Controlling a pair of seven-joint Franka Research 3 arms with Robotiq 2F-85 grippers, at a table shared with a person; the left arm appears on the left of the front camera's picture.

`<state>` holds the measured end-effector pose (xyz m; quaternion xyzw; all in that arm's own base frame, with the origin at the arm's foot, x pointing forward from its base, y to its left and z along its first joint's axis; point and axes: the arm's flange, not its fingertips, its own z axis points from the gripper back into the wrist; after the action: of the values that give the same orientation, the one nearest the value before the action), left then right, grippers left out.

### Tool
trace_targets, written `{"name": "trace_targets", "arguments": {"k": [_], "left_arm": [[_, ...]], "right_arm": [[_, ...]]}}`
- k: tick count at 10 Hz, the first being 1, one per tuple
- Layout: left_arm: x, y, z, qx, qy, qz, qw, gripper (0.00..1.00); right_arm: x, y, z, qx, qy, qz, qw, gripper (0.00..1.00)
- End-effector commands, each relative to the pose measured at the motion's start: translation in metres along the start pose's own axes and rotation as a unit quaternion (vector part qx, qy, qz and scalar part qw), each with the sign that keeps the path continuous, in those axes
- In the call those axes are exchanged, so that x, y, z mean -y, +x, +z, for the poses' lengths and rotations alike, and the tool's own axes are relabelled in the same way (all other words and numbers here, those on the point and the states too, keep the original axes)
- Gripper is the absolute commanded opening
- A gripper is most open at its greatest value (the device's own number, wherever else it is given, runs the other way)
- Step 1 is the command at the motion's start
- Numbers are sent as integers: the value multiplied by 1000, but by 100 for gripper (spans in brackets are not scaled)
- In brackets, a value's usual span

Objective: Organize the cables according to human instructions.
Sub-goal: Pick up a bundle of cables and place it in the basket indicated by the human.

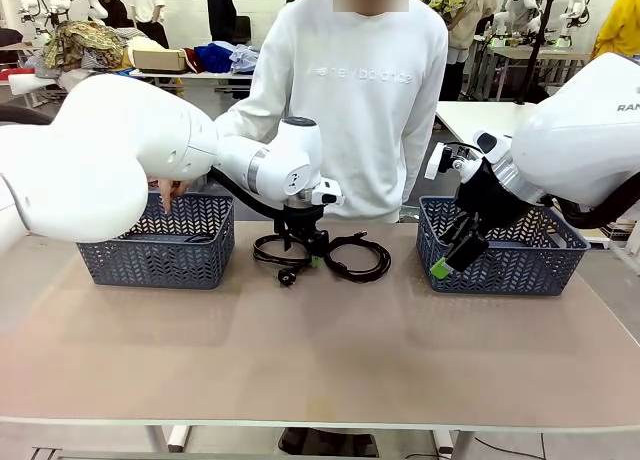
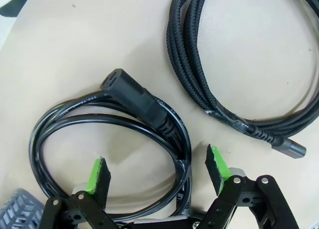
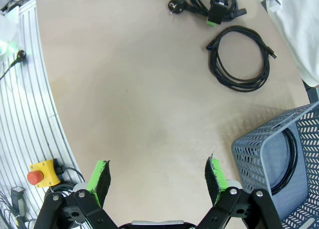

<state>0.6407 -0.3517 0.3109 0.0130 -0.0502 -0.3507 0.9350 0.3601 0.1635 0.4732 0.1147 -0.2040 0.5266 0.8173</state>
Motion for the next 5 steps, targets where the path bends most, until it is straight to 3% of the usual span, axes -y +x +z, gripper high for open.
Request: {"name": "trace_targets", "arguments": {"k": [1, 2, 5], "left_arm": [[-2, 2, 1, -9, 20, 12, 1000, 100], [-3, 2, 2, -12, 24, 11, 1000, 94], [-4, 1, 2, -12, 21, 15, 1000, 62]], "right_arm": [[0, 2, 1, -1, 0, -1, 1000, 100], [0, 2, 1, -1, 0, -1, 1000, 100], [0, 2, 1, -1, 0, -1, 1000, 100]]}}
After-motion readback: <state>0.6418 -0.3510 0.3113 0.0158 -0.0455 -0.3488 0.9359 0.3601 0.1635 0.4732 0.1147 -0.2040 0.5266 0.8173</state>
